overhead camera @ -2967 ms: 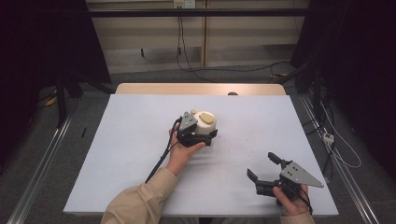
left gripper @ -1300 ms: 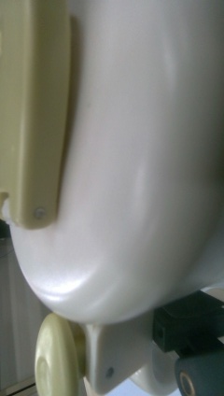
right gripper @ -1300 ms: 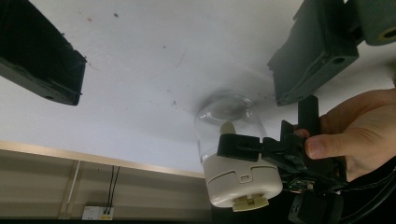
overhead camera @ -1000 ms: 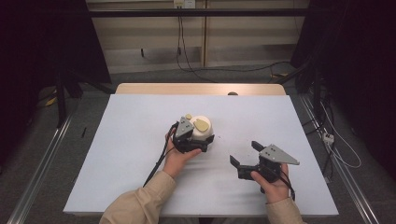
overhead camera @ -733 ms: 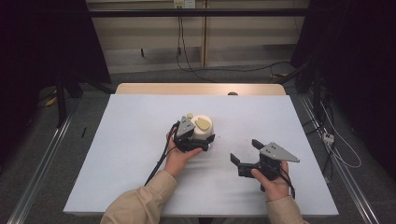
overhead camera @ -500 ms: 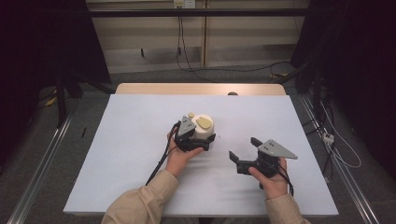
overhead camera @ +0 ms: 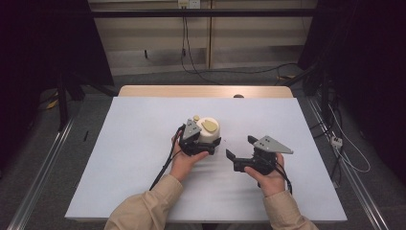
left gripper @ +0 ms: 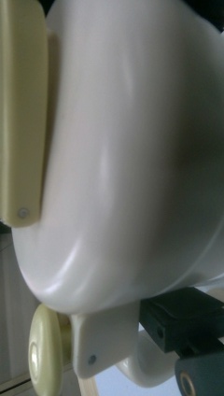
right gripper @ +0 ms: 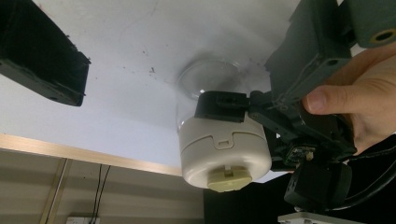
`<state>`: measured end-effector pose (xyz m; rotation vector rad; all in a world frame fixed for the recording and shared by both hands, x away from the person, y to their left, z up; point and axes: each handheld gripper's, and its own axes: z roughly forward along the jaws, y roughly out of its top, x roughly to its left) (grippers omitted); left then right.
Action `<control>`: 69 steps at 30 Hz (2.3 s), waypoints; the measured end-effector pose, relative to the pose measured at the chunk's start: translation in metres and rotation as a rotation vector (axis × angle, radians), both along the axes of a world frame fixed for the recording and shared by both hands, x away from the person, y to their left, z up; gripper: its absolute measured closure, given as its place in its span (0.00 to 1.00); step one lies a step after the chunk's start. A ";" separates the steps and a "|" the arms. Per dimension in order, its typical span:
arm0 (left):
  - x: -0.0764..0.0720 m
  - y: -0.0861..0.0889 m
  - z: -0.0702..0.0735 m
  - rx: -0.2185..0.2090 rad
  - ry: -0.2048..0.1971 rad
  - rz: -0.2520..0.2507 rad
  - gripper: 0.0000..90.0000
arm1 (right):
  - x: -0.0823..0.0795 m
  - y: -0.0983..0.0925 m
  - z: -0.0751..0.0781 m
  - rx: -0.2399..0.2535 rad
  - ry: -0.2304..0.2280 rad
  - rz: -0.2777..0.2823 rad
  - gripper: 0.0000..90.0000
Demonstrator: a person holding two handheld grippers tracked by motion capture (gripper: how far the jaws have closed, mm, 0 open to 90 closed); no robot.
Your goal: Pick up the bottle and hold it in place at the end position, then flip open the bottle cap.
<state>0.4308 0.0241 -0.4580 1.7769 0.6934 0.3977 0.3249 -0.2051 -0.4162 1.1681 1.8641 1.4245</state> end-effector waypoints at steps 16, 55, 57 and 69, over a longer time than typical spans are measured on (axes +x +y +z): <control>0.000 0.000 0.001 0.007 -0.003 0.000 0.05 | 0.014 0.006 0.006 -0.008 0.031 -0.002 0.07; -0.001 0.000 0.001 0.017 -0.006 0.004 0.05 | 0.040 0.031 0.028 -0.043 0.100 0.104 1.00; -0.001 0.000 0.001 0.017 -0.005 0.004 0.05 | 0.041 0.034 0.029 -0.046 0.112 0.111 1.00; -0.001 0.000 0.001 0.015 -0.006 0.006 0.05 | 0.046 0.042 0.035 -0.101 0.131 0.110 1.00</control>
